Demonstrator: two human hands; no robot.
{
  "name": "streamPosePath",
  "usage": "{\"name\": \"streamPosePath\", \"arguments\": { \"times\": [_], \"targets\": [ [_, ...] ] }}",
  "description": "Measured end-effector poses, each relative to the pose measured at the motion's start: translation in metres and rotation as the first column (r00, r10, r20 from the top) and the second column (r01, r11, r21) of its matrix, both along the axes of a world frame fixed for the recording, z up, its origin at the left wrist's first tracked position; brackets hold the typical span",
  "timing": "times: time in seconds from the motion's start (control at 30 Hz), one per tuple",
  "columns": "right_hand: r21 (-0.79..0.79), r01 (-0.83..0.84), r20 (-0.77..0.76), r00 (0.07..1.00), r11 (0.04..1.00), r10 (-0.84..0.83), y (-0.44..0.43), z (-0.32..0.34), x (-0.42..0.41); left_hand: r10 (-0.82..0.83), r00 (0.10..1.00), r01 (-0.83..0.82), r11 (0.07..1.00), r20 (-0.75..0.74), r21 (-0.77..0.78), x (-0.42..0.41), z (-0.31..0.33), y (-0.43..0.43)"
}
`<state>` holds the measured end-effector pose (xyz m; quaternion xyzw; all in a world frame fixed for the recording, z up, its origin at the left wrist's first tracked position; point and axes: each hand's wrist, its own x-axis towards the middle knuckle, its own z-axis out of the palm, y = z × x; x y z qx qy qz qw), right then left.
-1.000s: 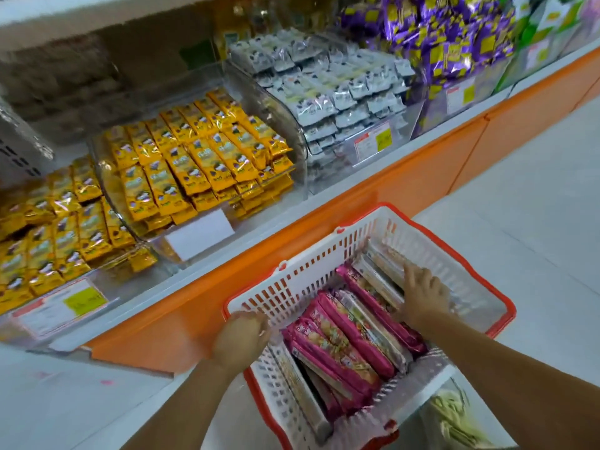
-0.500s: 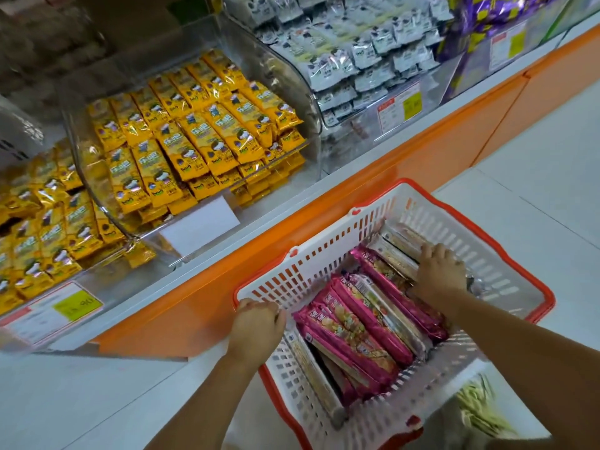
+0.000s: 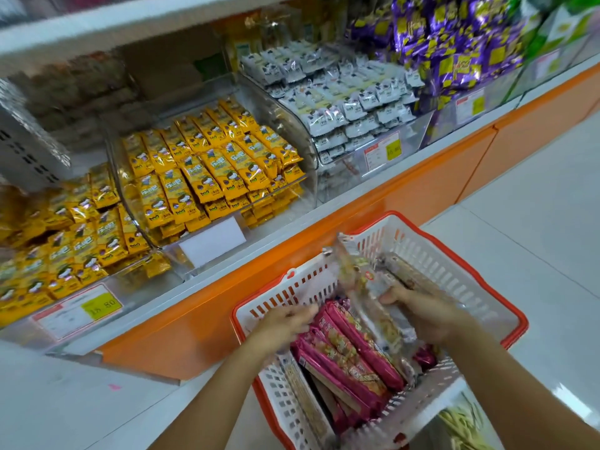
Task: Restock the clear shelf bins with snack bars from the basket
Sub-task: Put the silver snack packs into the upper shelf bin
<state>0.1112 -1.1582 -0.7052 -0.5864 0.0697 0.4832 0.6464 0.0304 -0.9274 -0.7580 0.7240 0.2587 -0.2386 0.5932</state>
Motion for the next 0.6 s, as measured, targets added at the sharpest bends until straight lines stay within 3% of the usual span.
{"name": "streamPosePath", "arguments": {
  "times": [0.1, 0.17, 0.3, 0.37, 0.47, 0.6],
  "targets": [
    [0.269, -0.206, -0.043, 0.973, 0.941, 0.225, 0.023, 0.005, -0.02, 0.07, 0.998, -0.069, 0.971, -0.006, -0.229, 0.002, 0.009, -0.008],
    [0.324, -0.296, -0.065, 0.94, 0.899, 0.333, 0.037, -0.008, -0.024, 0.185, 0.982, -0.169, 0.944, 0.031, -0.285, 0.0, 0.01, -0.002],
    [0.234, -0.324, -0.051, 0.937, 0.916, 0.345, 0.057, -0.011, -0.024, 0.228, 0.97, -0.187, 0.92, 0.081, -0.345, 0.0, 0.002, 0.006],
    [0.113, -0.357, 0.018, 0.934, 0.927, 0.357, 0.062, -0.006, -0.024, 0.233, 0.963, -0.169, 0.912, 0.135, -0.373, 0.004, 0.01, -0.004],
    [-0.023, -0.375, 0.003, 0.927, 0.927, 0.375, 0.061, -0.001, -0.022, 0.239, 0.965, -0.171, 0.881, 0.104, -0.441, 0.008, 0.018, -0.019],
    [0.05, -0.331, -0.058, 0.941, 0.942, 0.334, 0.047, -0.002, -0.014, 0.216, 0.967, -0.164, 0.933, 0.133, -0.321, 0.011, 0.013, -0.024]
  ]
}}
